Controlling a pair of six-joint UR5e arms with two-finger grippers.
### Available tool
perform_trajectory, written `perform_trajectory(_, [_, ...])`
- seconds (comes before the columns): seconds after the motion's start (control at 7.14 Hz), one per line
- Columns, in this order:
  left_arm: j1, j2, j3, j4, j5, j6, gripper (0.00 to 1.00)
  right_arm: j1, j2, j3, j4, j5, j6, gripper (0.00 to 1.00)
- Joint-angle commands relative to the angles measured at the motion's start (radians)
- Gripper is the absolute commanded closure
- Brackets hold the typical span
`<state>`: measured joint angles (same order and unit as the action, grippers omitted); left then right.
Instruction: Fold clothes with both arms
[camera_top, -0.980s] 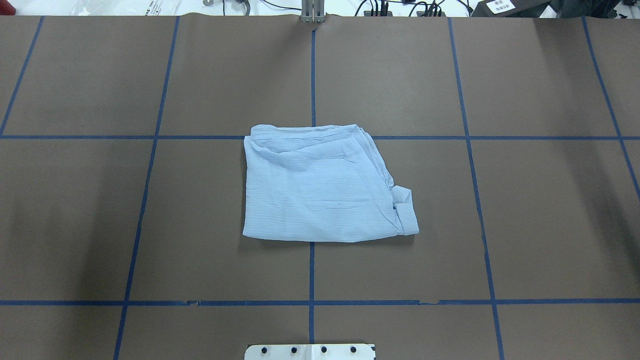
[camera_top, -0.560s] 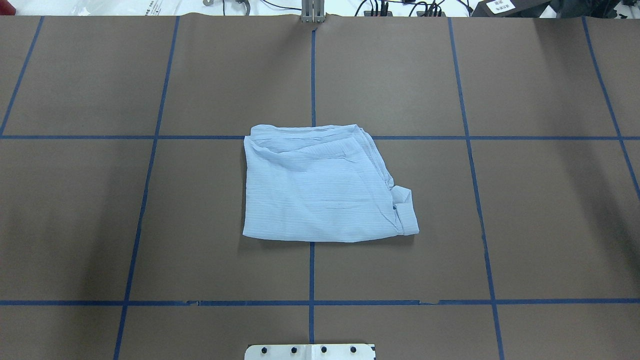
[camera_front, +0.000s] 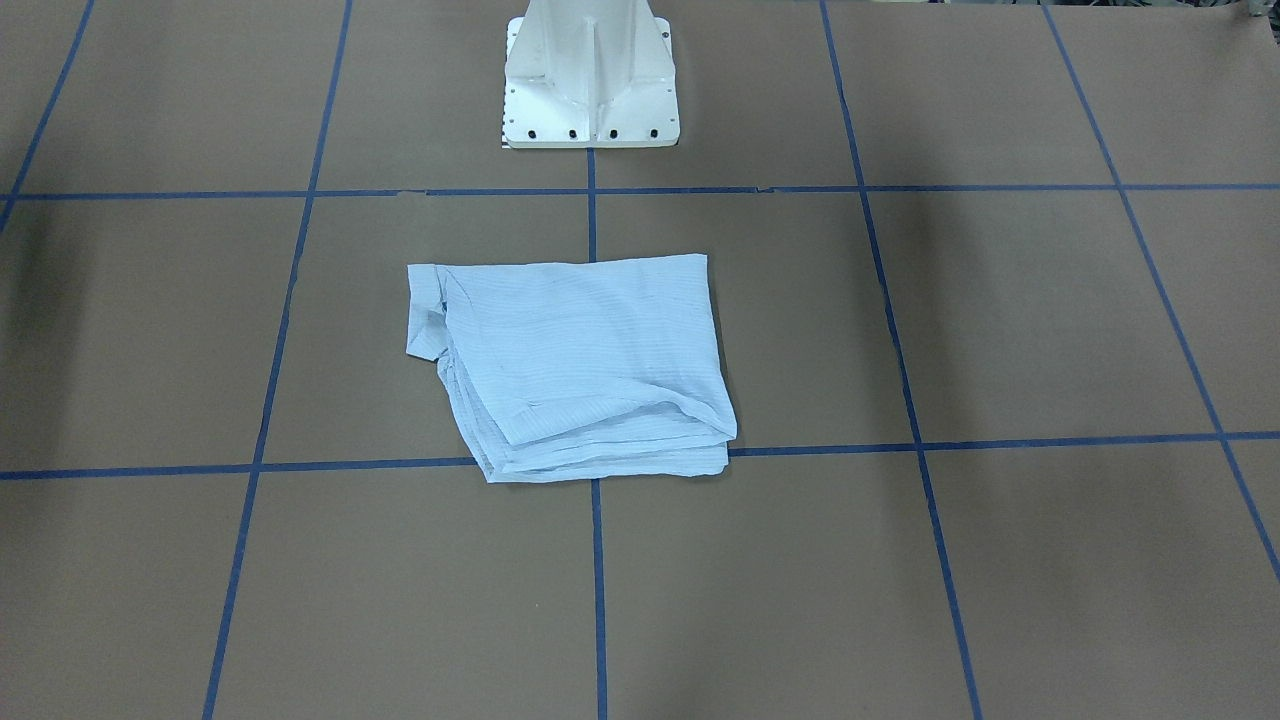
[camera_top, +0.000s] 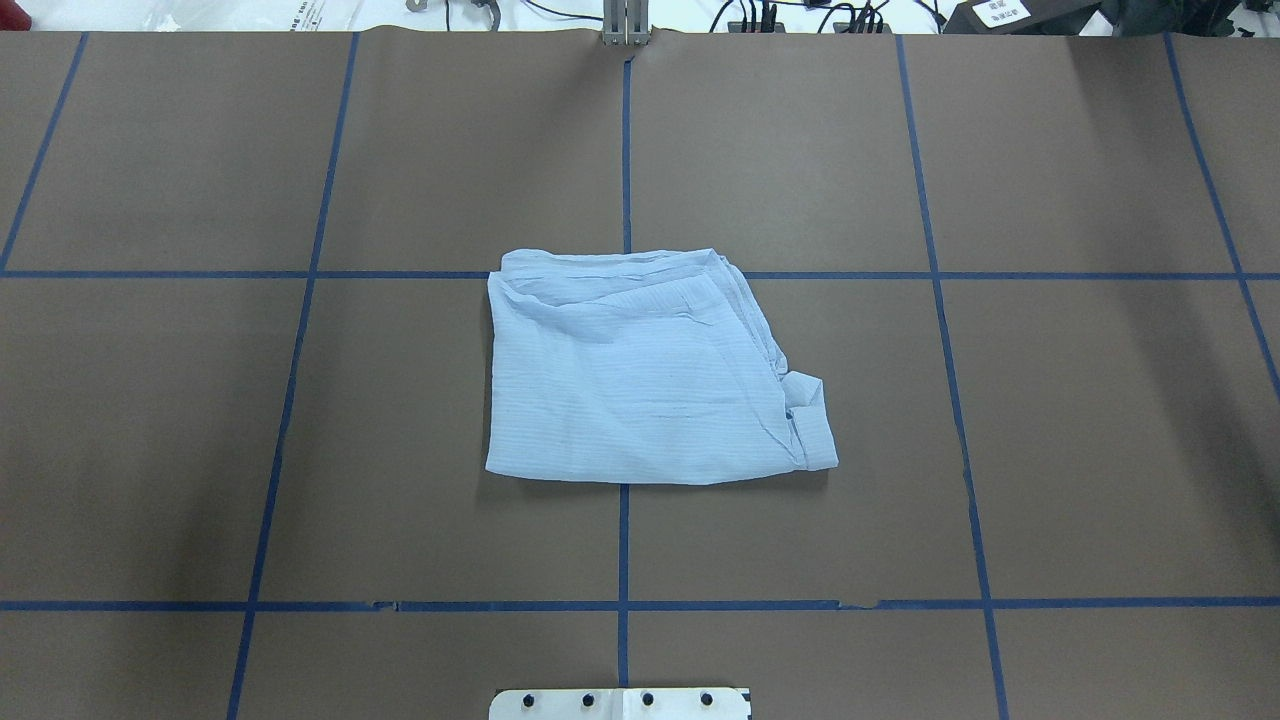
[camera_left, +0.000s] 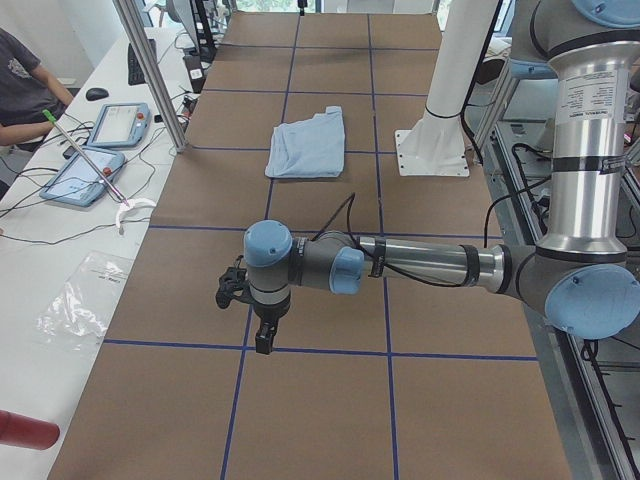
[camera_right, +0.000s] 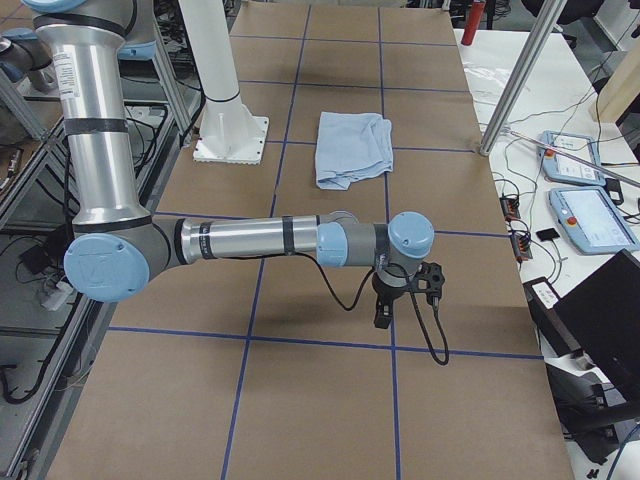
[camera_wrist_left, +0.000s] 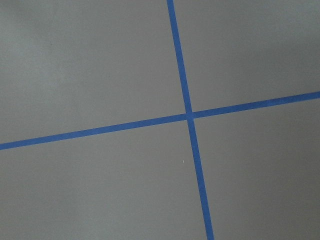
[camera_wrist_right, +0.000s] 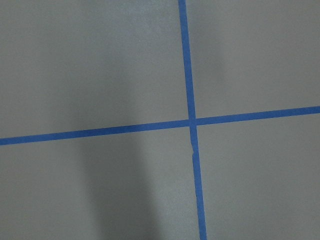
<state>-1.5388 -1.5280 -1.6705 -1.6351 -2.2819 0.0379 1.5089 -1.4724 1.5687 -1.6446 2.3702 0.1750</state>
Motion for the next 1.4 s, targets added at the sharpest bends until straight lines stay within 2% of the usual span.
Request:
perform_trajectory(0.0, [-0.001,0.003,0.014,0.005,-0.063,0.002,0.00,0.034,-0.017,0.008,0.000,0.024,-0.006,0.00])
perform_trajectory(0.42, [-0.001,0.003,0.011,0.000,-0.064,0.003,0.00,0.068,-0.090,0.019,0.017,0.012,-0.099,0.00])
perform_trajectory(1.26, [-0.001,0.005,0.005,0.000,-0.064,0.003,0.00,0.074,-0.091,0.025,0.015,0.026,-0.100,0.00])
